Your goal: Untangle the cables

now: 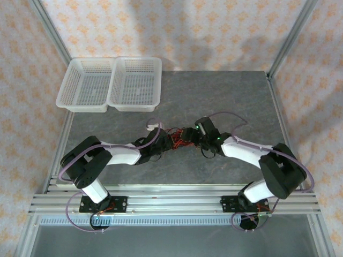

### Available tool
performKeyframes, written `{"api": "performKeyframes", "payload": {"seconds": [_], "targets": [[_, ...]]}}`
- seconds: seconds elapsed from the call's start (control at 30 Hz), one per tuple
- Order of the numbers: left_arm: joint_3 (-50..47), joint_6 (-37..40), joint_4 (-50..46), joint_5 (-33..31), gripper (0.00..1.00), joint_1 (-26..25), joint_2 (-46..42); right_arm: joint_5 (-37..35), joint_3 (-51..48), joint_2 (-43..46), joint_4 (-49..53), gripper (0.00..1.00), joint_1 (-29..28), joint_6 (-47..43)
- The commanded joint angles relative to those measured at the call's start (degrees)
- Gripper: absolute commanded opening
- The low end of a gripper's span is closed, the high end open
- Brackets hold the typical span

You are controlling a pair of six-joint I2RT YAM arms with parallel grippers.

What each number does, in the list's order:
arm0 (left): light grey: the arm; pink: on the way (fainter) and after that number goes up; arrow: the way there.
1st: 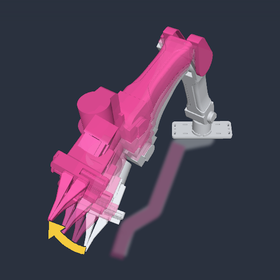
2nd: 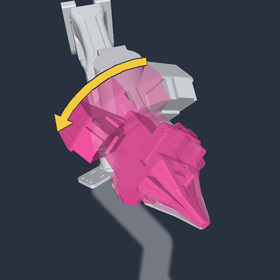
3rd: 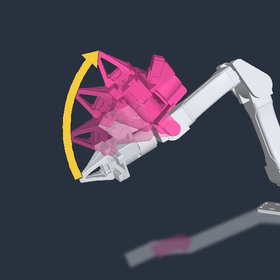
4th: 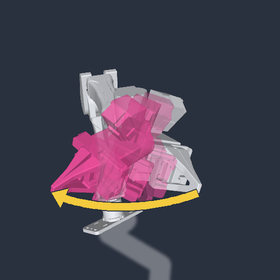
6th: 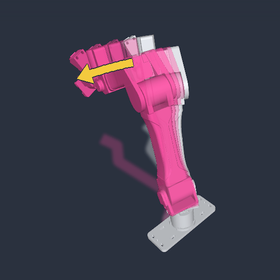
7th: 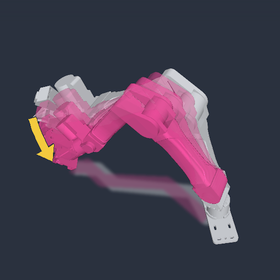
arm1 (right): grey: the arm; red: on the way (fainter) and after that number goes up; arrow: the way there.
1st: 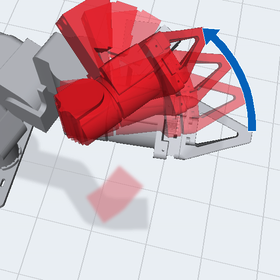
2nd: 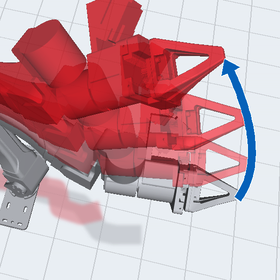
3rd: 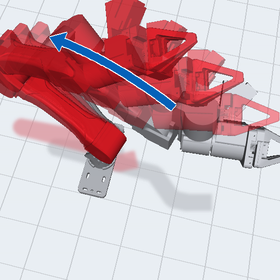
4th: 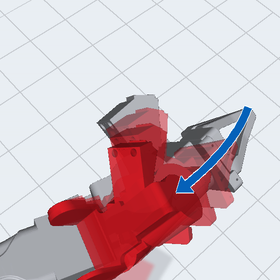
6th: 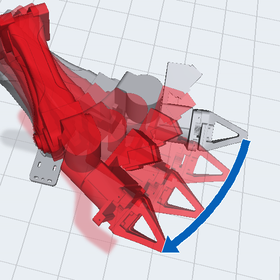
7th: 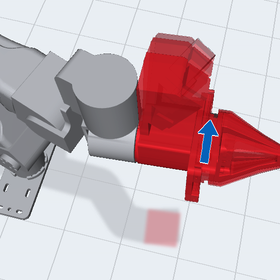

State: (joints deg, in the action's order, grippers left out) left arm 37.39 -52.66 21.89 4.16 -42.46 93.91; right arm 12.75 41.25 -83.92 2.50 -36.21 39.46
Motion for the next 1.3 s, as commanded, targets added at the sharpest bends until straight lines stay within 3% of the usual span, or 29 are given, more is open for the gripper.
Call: {"api": "performKeyframes", "payload": {"seconds": [0.0,0.13,0.27,0.33,0.43,0.73,1.03,1.27], "targets": [[-0.4,-3.4,0.2,-2.5,0.00,-0.9,-3.0,-3.3,1.7,-2.1,-1.8,0.84,-0.8,1.2],[-2.4,-5.8,1.4,-4.0,0.00,-1.1,-5.2,-4.0,1.9,-4.7,-2.6,0.74,-1.1,1.4],[-4.1,-7.0,0.9,-5.1,0.00,-1.1,-8.0,-6.3,2.1,-5.6,-1.6,0.36,-1.2,-0.5],[-4.0,-6.4,-1.1,-5.6,0.00,-1.1,-9.1,-8.3,2.5,-5.3,-0.3,0.13,-1.2,-2.9],[-3.5,-4.8,-4.9,-6.5,0.00,-1.1,-10.3,-10.9,3.1,-4.3,1.1,0.00,-1.2,-9.1],[-3.9,0.0,-15.9,-12.9,0.00,-1.1,-15.1,-9.1,7.6,-6.1,5.0,0.00,-1.1,-32.6],[-1.0,4.6,-27.4,-21.1,0.00,-1.0,-17.8,-15.4,12.1,-9.4,10.3,0.00,-0.4,-40.5],[1.8,6.8,-30.9,-21.3,0.30,-1.0,-17.6,-18.7,12.1,-9.0,12.2,0.01,-0.4,-37.6]]}}
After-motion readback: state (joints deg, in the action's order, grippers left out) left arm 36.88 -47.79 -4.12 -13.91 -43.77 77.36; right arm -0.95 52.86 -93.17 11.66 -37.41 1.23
